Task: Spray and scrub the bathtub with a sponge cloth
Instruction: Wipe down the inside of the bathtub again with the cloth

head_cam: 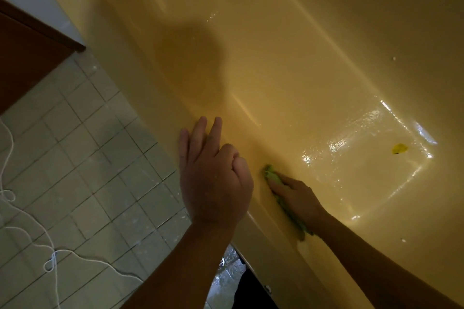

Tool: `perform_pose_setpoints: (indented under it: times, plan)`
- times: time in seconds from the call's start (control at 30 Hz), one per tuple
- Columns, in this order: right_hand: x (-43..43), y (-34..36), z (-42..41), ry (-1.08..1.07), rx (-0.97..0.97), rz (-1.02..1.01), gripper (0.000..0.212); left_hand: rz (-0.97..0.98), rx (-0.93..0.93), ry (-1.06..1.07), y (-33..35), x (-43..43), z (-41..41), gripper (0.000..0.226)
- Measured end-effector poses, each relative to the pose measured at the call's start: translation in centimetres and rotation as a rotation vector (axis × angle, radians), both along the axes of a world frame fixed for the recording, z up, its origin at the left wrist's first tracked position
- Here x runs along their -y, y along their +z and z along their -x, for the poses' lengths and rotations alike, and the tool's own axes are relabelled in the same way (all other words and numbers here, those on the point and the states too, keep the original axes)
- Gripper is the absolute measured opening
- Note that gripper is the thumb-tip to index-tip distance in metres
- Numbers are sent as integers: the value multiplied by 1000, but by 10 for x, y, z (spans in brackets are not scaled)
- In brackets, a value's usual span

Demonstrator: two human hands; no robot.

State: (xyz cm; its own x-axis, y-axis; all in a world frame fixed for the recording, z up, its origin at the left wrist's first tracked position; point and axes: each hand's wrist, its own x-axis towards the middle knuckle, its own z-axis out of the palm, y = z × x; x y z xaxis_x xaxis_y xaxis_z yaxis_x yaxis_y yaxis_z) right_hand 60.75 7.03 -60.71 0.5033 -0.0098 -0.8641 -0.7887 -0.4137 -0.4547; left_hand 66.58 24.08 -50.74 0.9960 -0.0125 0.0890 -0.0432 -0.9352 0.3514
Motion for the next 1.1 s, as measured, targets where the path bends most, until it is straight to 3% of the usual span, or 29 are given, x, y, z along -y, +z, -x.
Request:
perform_pose_setpoints:
  times: [0.1,0.17,0.23,0.37,0.47,0.6,0.67,0.73,0.8,0.9,0.97,1.1]
  plan:
    - [-10,71,0,2,324,-274,65,4,3,-2,0,-5,-7,34]
    - [-4,80,6,29,397,-343,57,4,-8,7,1,-7,-11,35]
    - [6,52,11,16,289,-285,58,0,-4,-3,2,-10,-15,33]
    - [18,-35,14,-72,-144,55,72,-30,15,-30,1,-14,-22,31]
    - [5,-52,-4,-83,-239,189,71,-38,23,-37,3,-15,-25,30]
    - [-29,8,-42,25,85,-6,77,-59,8,-21,4,-18,-30,31]
    - [-37,55,-44,32,318,-186,62,-52,-21,-9,5,-19,-32,30]
    - [-31,68,-37,12,388,-296,53,-39,-47,11,7,-19,-34,30]
    - [-17,42,-27,2,290,-246,56,-23,-47,32,7,-20,-35,37]
    - [0,-16,-16,-9,-62,-9,66,-15,-36,45,6,-22,-38,42]
    - [2,-45,-18,-8,-182,98,66,-14,-28,47,6,-23,-40,44]
    - [-26,-27,-57,46,-56,39,61,-18,-21,46,5,-27,-45,44]
